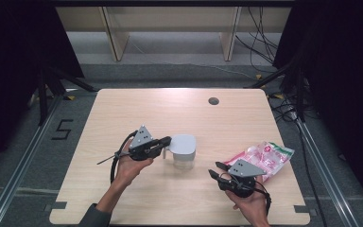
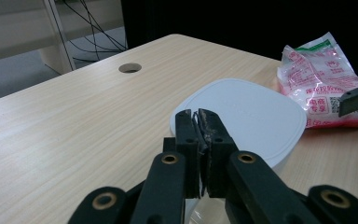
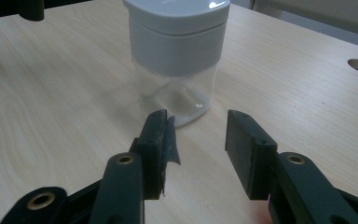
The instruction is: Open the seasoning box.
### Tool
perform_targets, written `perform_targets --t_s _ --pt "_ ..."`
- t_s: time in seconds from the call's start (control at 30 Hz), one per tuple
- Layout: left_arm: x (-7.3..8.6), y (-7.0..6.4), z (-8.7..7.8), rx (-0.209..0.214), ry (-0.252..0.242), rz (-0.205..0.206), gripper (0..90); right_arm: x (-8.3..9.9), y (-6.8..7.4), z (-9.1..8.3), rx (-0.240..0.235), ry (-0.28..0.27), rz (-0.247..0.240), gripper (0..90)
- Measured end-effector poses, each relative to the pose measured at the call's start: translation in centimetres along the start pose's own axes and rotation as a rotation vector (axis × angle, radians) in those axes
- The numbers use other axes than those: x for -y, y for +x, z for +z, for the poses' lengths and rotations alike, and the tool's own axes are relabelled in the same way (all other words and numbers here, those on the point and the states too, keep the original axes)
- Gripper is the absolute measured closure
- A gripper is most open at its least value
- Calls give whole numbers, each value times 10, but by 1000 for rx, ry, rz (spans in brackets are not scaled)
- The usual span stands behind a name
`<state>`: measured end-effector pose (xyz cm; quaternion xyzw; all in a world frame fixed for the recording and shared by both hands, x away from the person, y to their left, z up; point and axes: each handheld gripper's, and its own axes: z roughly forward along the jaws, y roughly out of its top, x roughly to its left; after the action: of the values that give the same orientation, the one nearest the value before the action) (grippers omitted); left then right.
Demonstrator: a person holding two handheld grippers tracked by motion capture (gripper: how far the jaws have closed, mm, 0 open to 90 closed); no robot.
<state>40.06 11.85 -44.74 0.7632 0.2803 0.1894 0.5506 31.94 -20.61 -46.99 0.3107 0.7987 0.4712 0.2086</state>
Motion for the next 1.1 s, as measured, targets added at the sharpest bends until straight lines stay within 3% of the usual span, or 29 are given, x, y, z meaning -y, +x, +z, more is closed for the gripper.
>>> perform_targets --t_s 0.23,0.33,0.43,0.47,0.53,0.6,0.67,0.93,1.0,1.1 --pt "0 0 0 -1 -1 -8 869 -12 -5 13 10 -22 -22 684" --pt "0 -1 0 -8 1 -5 872 -17 -5 19 -3 -25 -19 757" --pt "0 -1 0 -8 0 -5 872 -24 -6 22 1 -28 -48 827" --pt "0 -1 0 -11 -1 -1 873 -26 -5 24 -13 -24 -33 846" --pt "0 -3 0 -18 5 12 876 -28 -7 26 -5 -21 -58 871" --pt "0 -3 0 -18 5 13 880 -30 -7 28 -11 -14 -47 895" --pt "0 -3 0 -16 3 6 880 -33 -9 32 -14 -22 -64 900" --pt "0 -3 0 -16 3 12 888 -40 -11 42 -24 -12 -61 900" --pt "0 -3 0 -19 3 16 891 -41 -10 44 -9 -27 -52 900" --pt "0 -3 0 -17 3 13 891 -45 -10 46 -11 -22 -74 900"
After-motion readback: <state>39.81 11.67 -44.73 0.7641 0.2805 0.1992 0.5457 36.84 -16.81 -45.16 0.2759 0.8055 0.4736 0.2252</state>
